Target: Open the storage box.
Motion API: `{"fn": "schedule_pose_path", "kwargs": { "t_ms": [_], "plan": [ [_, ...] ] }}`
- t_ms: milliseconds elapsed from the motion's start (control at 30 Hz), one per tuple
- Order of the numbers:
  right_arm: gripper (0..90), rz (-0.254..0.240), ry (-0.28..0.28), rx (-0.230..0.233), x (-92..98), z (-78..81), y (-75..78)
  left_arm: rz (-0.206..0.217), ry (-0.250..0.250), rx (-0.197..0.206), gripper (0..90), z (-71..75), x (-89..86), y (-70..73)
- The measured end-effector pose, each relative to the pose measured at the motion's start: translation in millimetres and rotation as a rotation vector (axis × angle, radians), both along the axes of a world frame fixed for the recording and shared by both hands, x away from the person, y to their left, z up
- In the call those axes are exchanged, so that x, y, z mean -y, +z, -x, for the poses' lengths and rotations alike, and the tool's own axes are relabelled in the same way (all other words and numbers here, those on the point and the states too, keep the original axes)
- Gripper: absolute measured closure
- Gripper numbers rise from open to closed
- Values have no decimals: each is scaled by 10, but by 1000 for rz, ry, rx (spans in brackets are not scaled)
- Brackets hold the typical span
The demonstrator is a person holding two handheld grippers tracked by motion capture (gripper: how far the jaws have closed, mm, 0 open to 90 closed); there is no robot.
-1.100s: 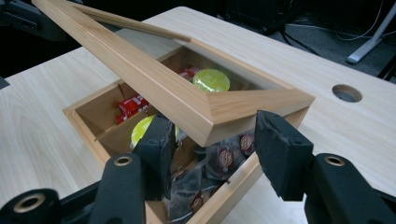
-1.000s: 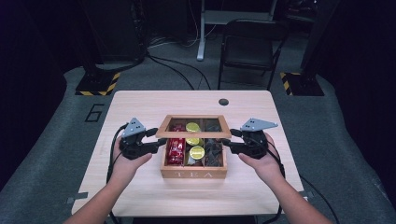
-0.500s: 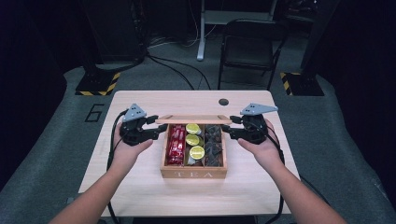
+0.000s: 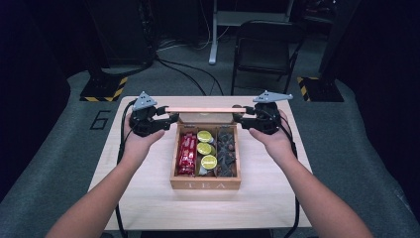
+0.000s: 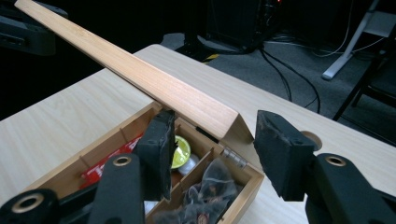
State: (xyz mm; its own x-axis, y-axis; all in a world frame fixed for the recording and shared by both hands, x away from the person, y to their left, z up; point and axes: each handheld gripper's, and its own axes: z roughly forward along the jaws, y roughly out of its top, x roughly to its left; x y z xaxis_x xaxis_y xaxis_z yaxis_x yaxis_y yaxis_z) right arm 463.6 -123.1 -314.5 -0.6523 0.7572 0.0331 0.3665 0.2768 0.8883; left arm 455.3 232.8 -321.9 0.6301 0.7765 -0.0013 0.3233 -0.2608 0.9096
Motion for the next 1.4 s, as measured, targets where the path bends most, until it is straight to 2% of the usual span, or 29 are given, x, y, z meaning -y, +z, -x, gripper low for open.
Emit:
{"fn": "schedule_pose_path", "kwargs": {
  "t_ms": [67,267,333,433,567,633,767,800,867,967,1033,1200,1233,1267,1367,1400],
  "plan": [
    [476,1,-9,7,-14,-41,20,-7,7,14,487,-53,8,29],
    [476,-12,-36,27,-41,-187,63,-28,31,21,508,-201,44,97],
    [483,0,-39,32,-61,-236,65,-36,29,15,529,-254,45,96],
    [487,9,-43,25,-114,-301,47,-28,28,22,537,-315,61,76],
    [484,18,-64,42,-158,-375,37,-8,49,28,540,-390,77,78],
    [493,21,-78,47,-167,-423,49,-20,61,40,546,-432,92,92],
    [506,40,-94,67,-186,-502,60,-18,75,72,576,-504,89,66],
    [508,47,-97,78,-190,-524,59,-5,82,67,582,-522,92,65],
    [507,47,-102,80,-196,-568,63,-11,85,70,588,-567,90,74],
    [503,12,-121,76,-196,-627,43,-26,97,51,595,-621,111,109],
    [494,26,-127,62,-201,-655,14,-29,99,53,597,-650,111,112],
    [493,5,-135,6,-188,-739,-106,-23,92,46,610,-710,89,111],
    [492,3,-135,3,-181,-762,-140,-16,97,31,614,-727,88,126],
    [501,16,-134,-14,-182,-781,-167,-17,97,37,613,-736,89,120],
    [556,36,-139,-2,-172,-814,-191,-10,111,39,614,-768,99,116],
    [557,21,-143,-12,-167,-822,-191,-4,112,32,615,-778,97,120]
  ]
}}
